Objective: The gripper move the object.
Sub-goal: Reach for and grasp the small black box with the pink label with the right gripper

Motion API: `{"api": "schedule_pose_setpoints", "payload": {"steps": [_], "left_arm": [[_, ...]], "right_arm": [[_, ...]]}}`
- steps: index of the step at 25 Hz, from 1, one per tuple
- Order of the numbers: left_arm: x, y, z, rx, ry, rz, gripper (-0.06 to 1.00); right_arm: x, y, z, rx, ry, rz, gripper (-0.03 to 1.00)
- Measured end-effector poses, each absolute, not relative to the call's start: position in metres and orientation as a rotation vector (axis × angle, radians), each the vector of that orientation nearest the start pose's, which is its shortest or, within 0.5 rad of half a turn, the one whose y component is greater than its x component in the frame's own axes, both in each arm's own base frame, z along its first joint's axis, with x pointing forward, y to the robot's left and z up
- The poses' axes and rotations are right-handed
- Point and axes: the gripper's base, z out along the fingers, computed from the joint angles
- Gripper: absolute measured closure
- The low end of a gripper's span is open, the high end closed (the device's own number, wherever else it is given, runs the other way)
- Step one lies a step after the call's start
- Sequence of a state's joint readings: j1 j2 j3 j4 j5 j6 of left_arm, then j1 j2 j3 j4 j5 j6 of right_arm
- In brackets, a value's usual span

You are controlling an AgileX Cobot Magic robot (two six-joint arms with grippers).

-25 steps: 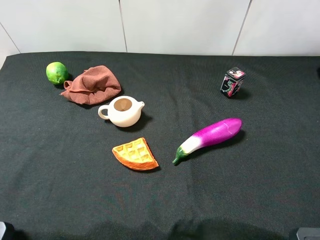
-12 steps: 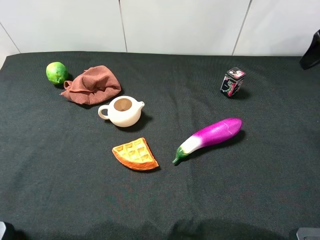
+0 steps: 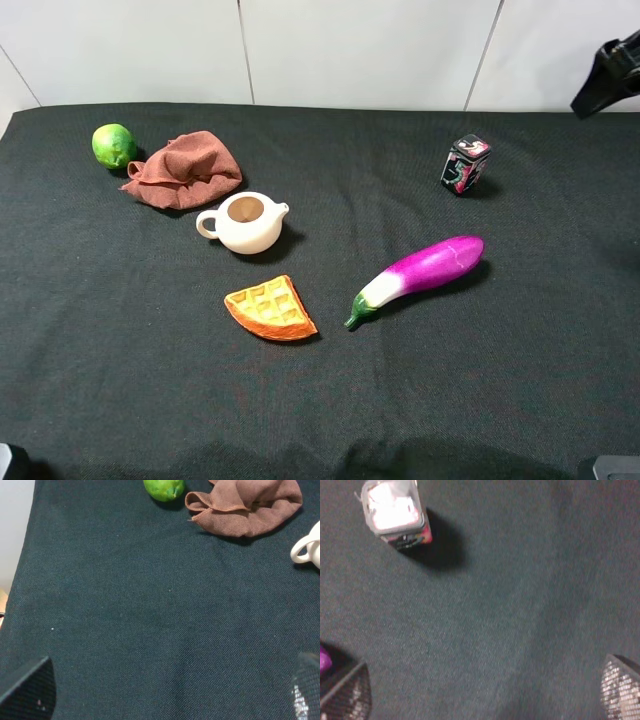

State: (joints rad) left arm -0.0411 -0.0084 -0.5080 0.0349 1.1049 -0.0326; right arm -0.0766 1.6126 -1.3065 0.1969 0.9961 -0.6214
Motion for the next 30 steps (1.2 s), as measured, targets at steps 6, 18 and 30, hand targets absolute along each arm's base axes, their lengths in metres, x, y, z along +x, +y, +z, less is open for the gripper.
{"api": "schedule_pose_setpoints", "payload": {"steps": [6,18,30], "left_arm": [[-0.009,0.003,0.276,0.006,2.072,-0.003,-0.05],[-0.009,0.003,0.276,0.006,2.072,-0.003,-0.05],[-0.009,0.003,0.276,0.006,2.072,-0.003,-0.05]], "right_arm": [[0.360,0.016,0.282,-0.752,2.642,0.082,0.27],[0.386,0.069,0.253,-0.930,2.649,0.142,0.27],[0.402,0.075,0.205,-0.915,2.740,0.184,0.27]]}}
